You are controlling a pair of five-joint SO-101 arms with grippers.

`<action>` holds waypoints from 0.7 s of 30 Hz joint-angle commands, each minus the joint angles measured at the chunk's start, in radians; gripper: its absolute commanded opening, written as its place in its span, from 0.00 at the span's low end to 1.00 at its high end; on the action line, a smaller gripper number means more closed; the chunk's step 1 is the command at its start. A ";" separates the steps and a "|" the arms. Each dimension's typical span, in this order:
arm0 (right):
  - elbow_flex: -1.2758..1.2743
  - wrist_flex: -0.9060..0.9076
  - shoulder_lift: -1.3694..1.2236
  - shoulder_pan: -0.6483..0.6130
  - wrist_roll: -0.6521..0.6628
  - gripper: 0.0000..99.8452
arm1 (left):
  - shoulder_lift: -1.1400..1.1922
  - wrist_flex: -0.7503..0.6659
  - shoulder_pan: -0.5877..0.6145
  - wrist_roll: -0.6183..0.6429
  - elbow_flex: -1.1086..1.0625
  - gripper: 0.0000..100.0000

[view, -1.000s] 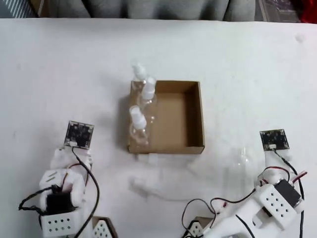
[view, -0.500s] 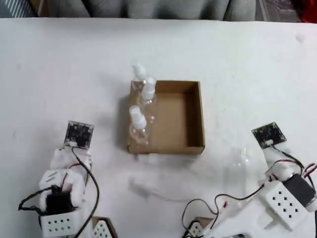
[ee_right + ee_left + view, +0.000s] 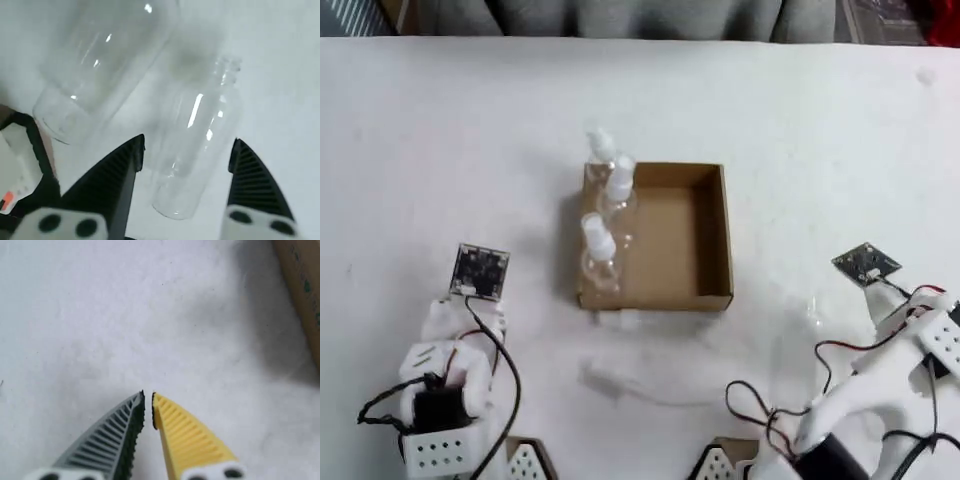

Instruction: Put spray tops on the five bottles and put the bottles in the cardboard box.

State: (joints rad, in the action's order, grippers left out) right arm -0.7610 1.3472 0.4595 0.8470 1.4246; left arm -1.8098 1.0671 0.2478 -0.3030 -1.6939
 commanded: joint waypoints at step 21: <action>0.046 -0.259 -0.236 0.010 0.161 0.23 | -0.007 0.009 0.008 -0.012 0.000 0.02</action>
State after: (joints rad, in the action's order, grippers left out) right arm -0.7610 1.1063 0.2202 0.8485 1.5459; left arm -1.8098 1.0671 0.2478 -0.3030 -1.6939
